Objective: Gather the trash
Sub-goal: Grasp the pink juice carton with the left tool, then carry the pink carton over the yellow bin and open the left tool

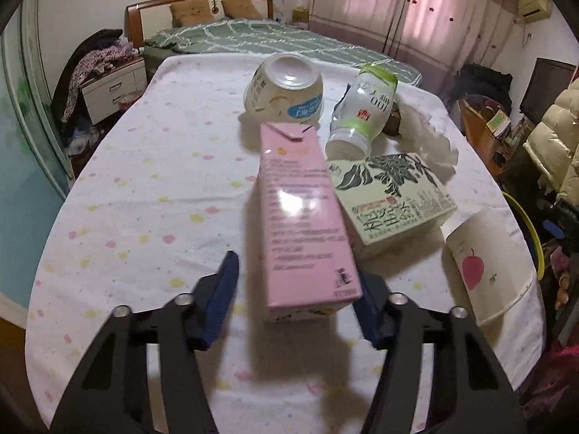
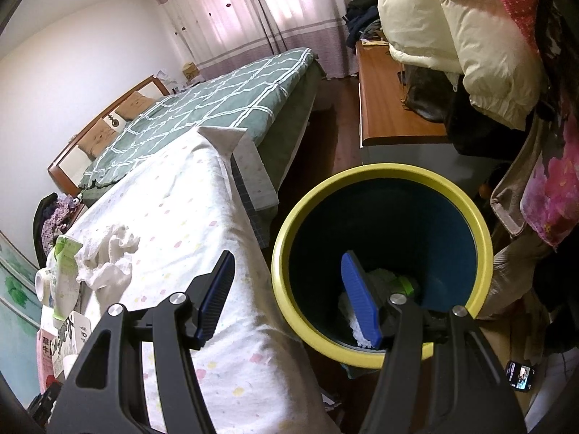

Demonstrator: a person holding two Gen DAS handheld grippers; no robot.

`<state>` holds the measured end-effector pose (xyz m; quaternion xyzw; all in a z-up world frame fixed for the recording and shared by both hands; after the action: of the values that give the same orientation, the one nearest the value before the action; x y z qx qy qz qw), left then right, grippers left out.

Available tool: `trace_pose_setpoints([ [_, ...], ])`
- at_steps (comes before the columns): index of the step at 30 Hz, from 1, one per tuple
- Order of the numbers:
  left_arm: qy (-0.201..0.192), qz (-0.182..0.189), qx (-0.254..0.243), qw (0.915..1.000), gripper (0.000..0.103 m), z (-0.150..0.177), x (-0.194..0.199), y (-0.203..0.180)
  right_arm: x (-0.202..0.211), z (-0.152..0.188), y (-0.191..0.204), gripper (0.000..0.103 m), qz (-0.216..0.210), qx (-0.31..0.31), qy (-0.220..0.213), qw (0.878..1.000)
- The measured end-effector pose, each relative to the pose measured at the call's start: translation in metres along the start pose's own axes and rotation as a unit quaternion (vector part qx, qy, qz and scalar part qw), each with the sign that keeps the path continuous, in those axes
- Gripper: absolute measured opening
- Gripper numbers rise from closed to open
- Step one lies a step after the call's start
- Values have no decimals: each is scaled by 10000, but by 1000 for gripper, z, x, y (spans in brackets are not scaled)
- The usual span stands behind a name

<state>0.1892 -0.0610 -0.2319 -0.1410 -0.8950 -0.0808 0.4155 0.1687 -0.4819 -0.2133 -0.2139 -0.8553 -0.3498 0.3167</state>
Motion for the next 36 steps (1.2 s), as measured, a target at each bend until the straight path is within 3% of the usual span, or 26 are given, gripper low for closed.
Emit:
trace_pose_setpoints([
  [2, -51, -12, -52, 10000, 42, -3, 0, -1, -2, 1, 1, 58, -27, 2, 31, 10000],
  [8, -262, -329, -121, 9990, 41, -11, 13, 8, -2, 5, 2, 58, -76, 53, 80, 9999],
  [16, -796, -400, -325, 9955, 41, -42, 61, -2, 15, 1, -5, 58, -117, 55, -55, 9999],
  [28, -1322, 343, -864, 9869, 41, -115, 79, -95, 43, -17, -43, 58, -92, -146, -348, 9992],
  [36, -1333, 941, -1469, 9756, 41, -151, 64, -188, 51, -26, -68, 58, -24, -307, -487, 9983],
])
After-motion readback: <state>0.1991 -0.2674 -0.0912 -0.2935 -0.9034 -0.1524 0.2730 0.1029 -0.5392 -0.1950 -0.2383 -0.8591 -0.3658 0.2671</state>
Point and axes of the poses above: each gripper's, at about its wrist camera, not at the fingertips, and x roughly against the way its jaws point, y to its left, z to its underside, the point moved 10 cm from there along -x, roughly the way its jaws point, and after that the axes turned 14 degrees about -x, right-handed, at the moved point
